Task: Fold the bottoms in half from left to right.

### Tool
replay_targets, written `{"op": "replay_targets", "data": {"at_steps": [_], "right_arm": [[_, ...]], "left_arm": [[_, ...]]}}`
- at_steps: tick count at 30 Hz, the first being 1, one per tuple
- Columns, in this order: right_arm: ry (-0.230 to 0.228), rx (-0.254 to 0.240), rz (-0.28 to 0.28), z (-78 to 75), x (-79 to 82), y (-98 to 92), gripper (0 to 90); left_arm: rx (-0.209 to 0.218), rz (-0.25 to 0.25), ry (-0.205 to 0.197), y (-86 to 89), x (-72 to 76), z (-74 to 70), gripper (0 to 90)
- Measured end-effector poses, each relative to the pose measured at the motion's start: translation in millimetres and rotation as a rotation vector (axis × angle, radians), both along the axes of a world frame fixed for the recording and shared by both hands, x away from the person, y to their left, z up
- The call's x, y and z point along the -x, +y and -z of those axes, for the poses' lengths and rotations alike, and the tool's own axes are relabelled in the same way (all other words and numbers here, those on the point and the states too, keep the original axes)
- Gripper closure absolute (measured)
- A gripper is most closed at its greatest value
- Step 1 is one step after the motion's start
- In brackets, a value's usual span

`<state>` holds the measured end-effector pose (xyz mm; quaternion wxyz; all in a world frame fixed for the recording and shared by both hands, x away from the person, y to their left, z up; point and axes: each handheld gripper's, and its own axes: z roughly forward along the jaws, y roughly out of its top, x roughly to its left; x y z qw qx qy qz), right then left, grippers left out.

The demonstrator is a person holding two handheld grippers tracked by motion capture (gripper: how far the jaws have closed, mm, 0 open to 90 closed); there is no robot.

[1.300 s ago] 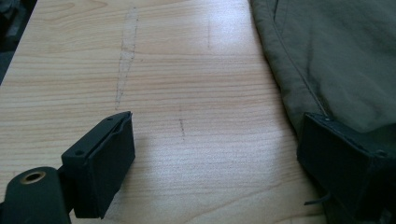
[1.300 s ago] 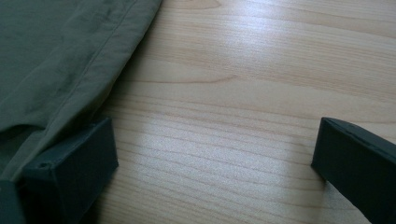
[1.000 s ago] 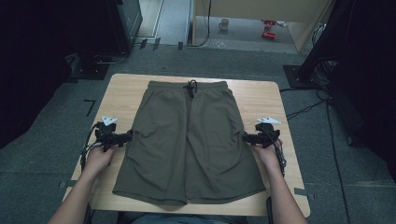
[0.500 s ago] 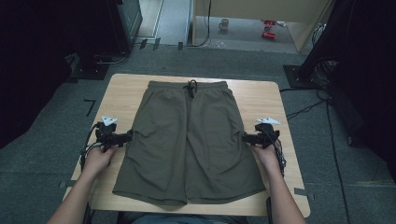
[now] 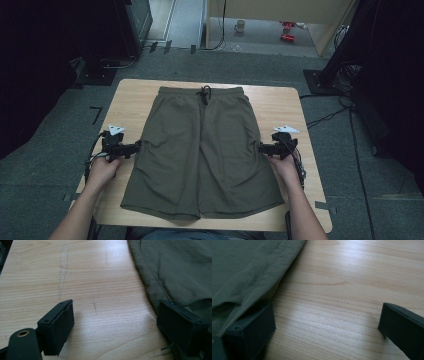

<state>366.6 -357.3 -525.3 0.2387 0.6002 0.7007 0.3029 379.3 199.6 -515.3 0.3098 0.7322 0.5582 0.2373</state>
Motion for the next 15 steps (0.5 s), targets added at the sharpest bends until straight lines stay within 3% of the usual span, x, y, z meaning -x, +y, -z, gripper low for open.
{"op": "replay_targets", "data": {"at_steps": [2,3,4,10,15], "right_arm": [[0.004,0.000,-0.003,-0.5,-0.1,-0.4,1.8],[0.011,-0.002,-0.004,-3.4,-0.3,-1.6,10.3],[0.013,-0.003,-0.004,-4.9,0.0,-1.9,13.3],[0.048,-0.037,-0.001,-10.1,-2.0,-2.4,14.1],[0.029,-0.041,-0.004,-17.7,-1.4,-1.5,14.4]], "left_arm": [[-0.003,0.011,0.007,0.9,-0.2,-1.7,14.7],[-0.007,0.031,0.006,1.8,0.3,-4.3,14.7],[-0.007,0.042,0.001,2.1,0.9,-5.4,14.7],[-0.005,0.078,-0.016,2.1,4.1,-10.4,14.7],[0.019,0.112,0.000,5.9,8.6,-17.8,14.7]]}}
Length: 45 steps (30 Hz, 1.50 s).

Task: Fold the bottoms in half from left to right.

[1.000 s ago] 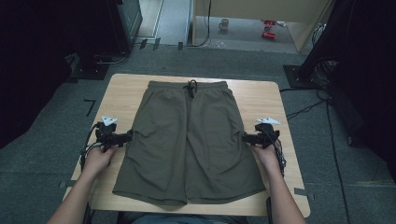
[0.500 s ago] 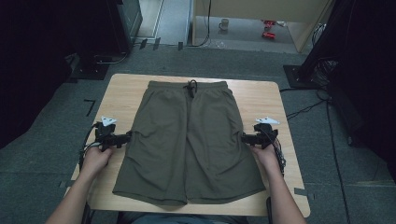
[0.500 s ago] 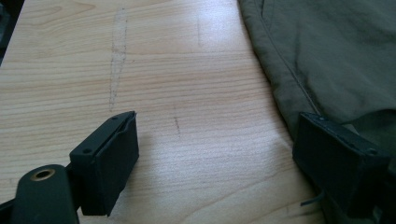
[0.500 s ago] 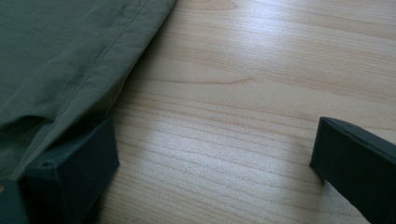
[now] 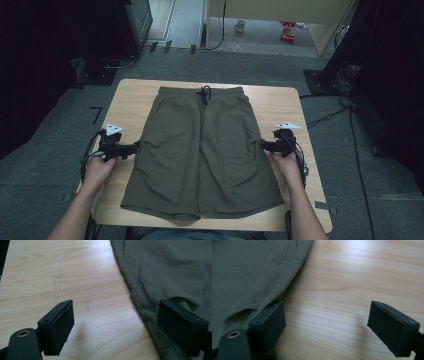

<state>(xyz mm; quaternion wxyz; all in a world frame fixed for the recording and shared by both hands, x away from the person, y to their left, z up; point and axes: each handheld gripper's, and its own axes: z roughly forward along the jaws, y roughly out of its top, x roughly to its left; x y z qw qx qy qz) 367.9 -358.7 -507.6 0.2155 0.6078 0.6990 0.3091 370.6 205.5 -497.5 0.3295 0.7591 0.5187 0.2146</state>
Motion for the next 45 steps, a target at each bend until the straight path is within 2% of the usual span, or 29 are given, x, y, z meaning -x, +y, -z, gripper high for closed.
{"op": "replay_targets", "data": {"at_steps": [3,10,12,14,18,20,22,27,30,31,45], "right_arm": [[-0.013,-0.011,-0.009,-4.5,1.0,2.0,15.2],[-0.037,-0.030,-0.043,-13.5,2.1,8.4,18.0],[-0.042,-0.032,-0.054,-15.8,2.1,10.9,18.4],[-0.041,-0.038,-0.057,-16.8,2.1,11.9,19.0],[-0.037,-0.054,-0.058,-18.3,2.0,13.5,19.4],[-0.039,-0.055,-0.060,-18.9,1.9,14.2,19.7],[-0.045,-0.061,-0.067,-21.0,2.1,16.7,20.9],[-0.055,-0.064,-0.090,-24.9,3.2,23.6,21.7],[-0.065,-0.059,-0.101,-27.2,4.0,27.2,22.4],[-0.073,-0.055,-0.115,-29.4,4.7,30.8,23.0],[-0.085,-0.056,-0.180,-39.0,5.9,49.3,25.1]], "left_arm": [[0.007,0.013,0.017,0.7,3.1,-2.8,14.6],[0.027,0.051,0.020,2.1,9.7,-7.2,14.6],[0.032,0.086,0.028,2.5,13.4,-8.8,14.6],[0.034,0.096,0.034,2.3,15.0,-9.3,14.6],[0.050,0.146,0.042,1.2,23.3,-11.4,14.6],[0.051,0.155,0.039,0.8,24.9,-11.6,14.6],[0.054,0.188,0.039,-0.7,29.1,-12.3,14.6],[0.068,0.233,0.038,-0.8,35.9,-12.8,14.7],[0.068,0.251,0.038,-0.4,39.6,-12.4,14.8],[0.061,0.276,0.038,0.1,43.8,-11.5,15.7],[0.062,0.352,0.073,-0.1,60.6,-2.0,15.8]]}}
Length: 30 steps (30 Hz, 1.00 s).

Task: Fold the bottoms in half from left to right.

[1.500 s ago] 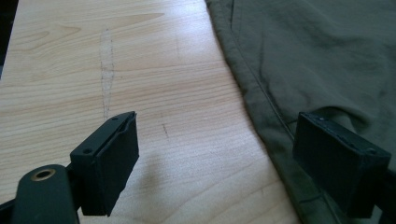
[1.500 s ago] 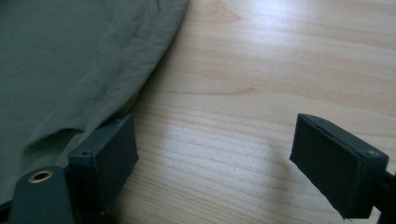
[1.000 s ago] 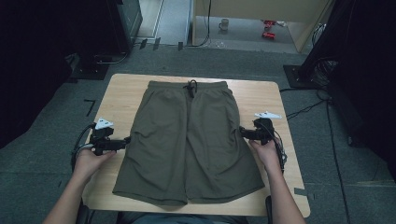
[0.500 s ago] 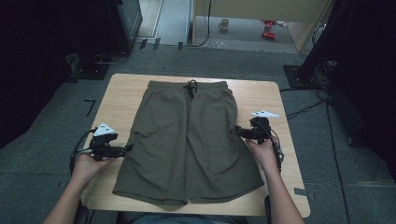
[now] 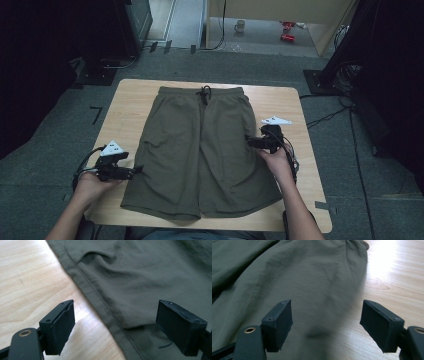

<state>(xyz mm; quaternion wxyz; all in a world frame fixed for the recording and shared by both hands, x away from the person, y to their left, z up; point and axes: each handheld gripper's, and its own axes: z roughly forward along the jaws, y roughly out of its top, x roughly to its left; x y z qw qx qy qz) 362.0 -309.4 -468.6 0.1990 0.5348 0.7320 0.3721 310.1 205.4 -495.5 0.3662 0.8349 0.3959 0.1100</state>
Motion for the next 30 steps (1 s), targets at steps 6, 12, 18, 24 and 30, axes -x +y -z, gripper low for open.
{"op": "replay_targets", "data": {"at_steps": [6,12,18,24,30], "right_arm": [[-0.001,0.001,-0.025,-4.6,-0.2,6.9,25.9],[-0.006,0.016,-0.057,-10.8,-3.6,21.1,26.4],[-0.007,0.020,-0.086,-15.8,-10.1,35.7,26.4],[-0.009,0.018,-0.122,-19.8,-18.3,54.8,28.1],[0.001,0.031,-0.157,-17.7,-29.9,77.2,28.2]], "left_arm": [[-0.008,0.031,-0.001,0.8,7.6,3.6,16.0],[-0.009,0.065,0.013,1.6,11.7,7.4,24.0],[-0.019,0.081,0.013,2.2,13.7,11.5,24.5],[-0.028,0.097,-0.010,1.7,18.4,13.3,24.4],[-0.042,0.096,-0.040,0.8,22.6,15.2,24.9]]}}
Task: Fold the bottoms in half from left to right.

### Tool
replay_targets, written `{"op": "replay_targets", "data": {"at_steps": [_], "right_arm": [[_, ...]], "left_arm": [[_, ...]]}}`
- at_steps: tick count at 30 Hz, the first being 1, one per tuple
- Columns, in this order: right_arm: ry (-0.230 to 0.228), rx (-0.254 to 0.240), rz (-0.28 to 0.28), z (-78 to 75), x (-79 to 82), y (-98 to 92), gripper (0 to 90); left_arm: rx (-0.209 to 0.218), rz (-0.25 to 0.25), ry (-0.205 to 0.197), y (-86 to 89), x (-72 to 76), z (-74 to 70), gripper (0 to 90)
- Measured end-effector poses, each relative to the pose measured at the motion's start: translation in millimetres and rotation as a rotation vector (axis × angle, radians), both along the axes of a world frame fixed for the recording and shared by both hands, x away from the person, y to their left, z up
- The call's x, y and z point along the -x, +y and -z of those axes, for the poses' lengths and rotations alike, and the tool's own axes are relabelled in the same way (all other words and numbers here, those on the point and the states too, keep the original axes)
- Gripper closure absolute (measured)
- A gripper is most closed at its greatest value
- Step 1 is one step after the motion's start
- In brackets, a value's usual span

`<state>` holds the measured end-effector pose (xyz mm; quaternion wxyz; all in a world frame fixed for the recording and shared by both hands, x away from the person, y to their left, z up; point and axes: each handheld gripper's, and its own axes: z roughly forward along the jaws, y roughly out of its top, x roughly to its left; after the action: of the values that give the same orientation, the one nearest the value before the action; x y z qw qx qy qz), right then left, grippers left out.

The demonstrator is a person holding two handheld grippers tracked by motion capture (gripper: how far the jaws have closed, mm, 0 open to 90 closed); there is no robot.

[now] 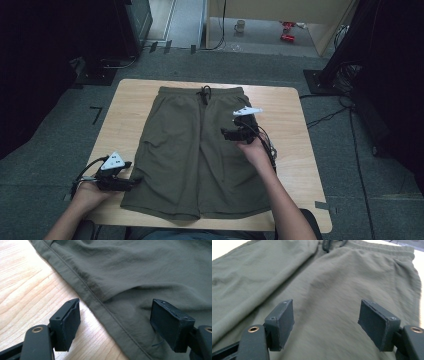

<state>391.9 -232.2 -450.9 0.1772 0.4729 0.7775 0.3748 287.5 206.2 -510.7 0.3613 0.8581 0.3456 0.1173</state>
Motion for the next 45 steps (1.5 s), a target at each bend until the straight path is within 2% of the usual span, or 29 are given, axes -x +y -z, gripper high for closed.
{"op": "replay_targets", "data": {"at_steps": [3,10,16,19,21,25,27,29,35,39,43,45], "right_arm": [[0.000,0.004,-0.009,0.0,-6.3,10.0,28.9],[-0.001,0.012,-0.028,-1.4,-19.1,28.4,30.0],[-0.009,0.011,-0.026,-2.5,-33.1,42.1,31.1],[-0.030,-0.014,-0.022,-1.3,-37.9,48.3,33.7],[-0.008,-0.020,-0.019,0.4,-44.8,55.7,32.6],[-0.010,-0.014,-0.025,1.3,-50.7,65.1,32.8],[-0.020,-0.010,-0.029,1.3,-54.0,71.7,33.1],[-0.023,-0.004,-0.038,2.0,-59.3,82.0,33.3],[-0.044,-0.015,-0.047,4.4,-64.7,95.6,34.9],[-0.019,-0.048,-0.047,9.2,-69.2,104.0,35.9],[0.016,-0.046,-0.056,9.8,-75.1,111.5,35.0],[0.012,-0.045,-0.064,7.9,-77.6,115.9,34.9]], "left_arm": [[-0.006,0.002,-0.003,-0.8,0.1,0.1,24.4],[-0.002,0.011,0.011,-3.4,0.3,0.8,15.5],[-0.021,0.014,-0.003,-6.3,2.1,1.6,14.7],[-0.022,0.014,-0.009,-7.2,2.3,2.0,14.8],[-0.032,0.021,-0.016,-8.0,2.9,2.3,15.0],[-0.032,0.029,-0.026,-9.2,3.7,2.8,16.0],[-0.028,0.030,-0.028,-9.2,4.2,2.8,19.2],[-0.015,0.035,-0.037,-8.9,6.6,2.2,26.8],[-0.010,0.049,-0.042,-9.3,8.4,1.5,34.0],[-0.004,0.053,-0.041,-10.5,10.0,1.0,42.4],[-0.006,0.057,-0.039,-11.2,10.6,0.2,47.2],[-0.006,0.055,-0.038,-11.4,10.5,-0.1,49.5]]}}
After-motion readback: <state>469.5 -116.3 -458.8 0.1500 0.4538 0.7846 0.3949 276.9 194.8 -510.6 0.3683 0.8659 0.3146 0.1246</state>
